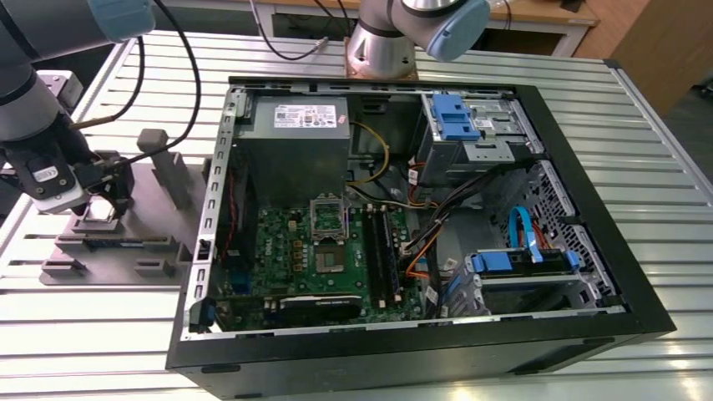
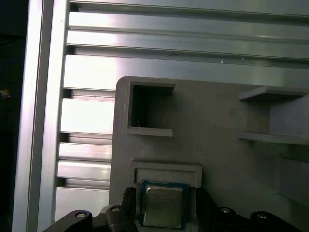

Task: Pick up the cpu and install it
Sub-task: 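Pick up the cpu and move it towards the insertion slot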

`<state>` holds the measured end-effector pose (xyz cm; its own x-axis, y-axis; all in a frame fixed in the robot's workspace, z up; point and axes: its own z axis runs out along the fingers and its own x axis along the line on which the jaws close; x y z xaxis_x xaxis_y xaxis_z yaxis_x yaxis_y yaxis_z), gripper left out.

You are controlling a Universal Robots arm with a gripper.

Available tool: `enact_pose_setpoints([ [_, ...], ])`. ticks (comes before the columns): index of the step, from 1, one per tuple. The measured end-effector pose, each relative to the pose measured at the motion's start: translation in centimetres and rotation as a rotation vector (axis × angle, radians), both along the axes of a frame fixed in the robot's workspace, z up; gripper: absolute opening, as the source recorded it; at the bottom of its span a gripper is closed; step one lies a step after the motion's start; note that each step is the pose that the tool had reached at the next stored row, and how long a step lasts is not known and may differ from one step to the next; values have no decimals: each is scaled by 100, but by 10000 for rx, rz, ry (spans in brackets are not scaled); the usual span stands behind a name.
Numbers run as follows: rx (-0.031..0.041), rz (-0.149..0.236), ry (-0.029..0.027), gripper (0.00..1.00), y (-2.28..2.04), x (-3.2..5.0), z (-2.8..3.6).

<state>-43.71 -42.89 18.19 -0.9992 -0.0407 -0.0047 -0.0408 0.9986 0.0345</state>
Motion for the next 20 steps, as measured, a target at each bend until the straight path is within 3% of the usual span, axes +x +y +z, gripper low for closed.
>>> enact_pose_setpoints([
  [9, 0, 0, 0, 61, 0, 0, -1],
  [11, 2, -1, -2, 59, 1, 0, -3],
  [13, 1, -1, -2, 47, 0, 0, -2],
  [20, 0, 0, 0, 47, 0, 0, -2],
])
